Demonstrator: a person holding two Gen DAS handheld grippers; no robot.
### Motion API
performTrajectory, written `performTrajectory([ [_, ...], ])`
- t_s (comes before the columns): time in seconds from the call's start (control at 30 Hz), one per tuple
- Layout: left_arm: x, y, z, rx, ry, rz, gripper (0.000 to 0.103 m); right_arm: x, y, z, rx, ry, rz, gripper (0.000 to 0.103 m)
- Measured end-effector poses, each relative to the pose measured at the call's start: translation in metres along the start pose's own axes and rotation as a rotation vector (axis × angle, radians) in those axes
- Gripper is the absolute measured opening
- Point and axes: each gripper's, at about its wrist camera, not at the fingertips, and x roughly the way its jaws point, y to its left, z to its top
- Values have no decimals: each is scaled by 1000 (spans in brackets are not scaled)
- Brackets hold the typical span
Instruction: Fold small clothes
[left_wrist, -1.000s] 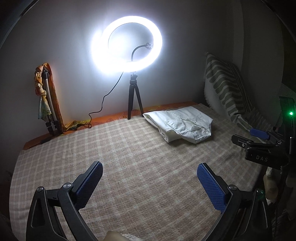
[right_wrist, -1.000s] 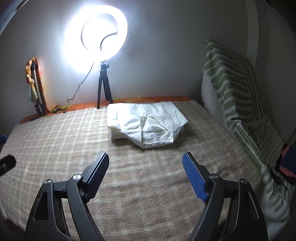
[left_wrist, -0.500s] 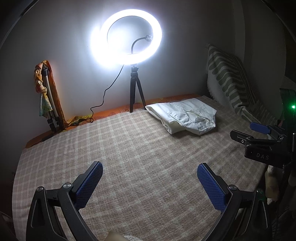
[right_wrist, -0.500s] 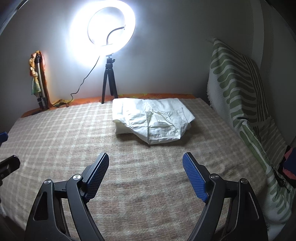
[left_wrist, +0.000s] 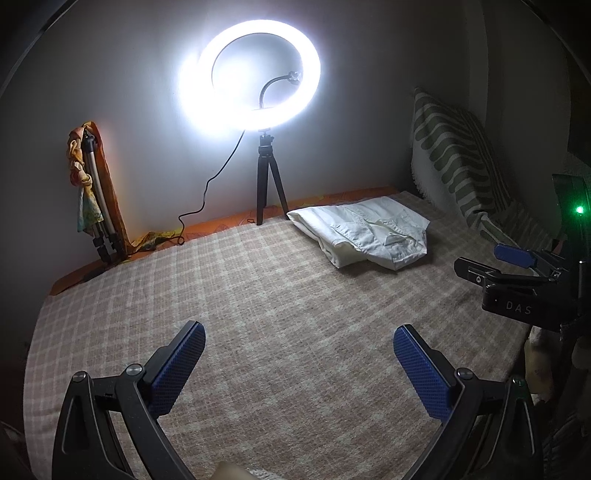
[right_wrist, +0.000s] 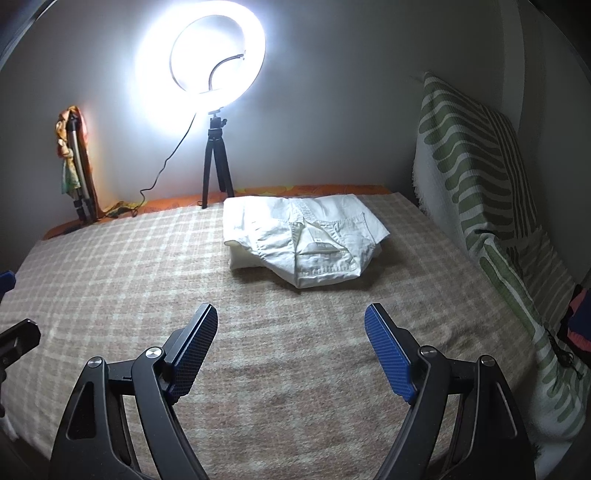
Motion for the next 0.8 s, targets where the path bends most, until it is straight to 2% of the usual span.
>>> performTrajectory([
  [0.8, -1, 0, 1, 3, -1, 5, 103, 3, 6, 0, -4, 7, 16, 82],
])
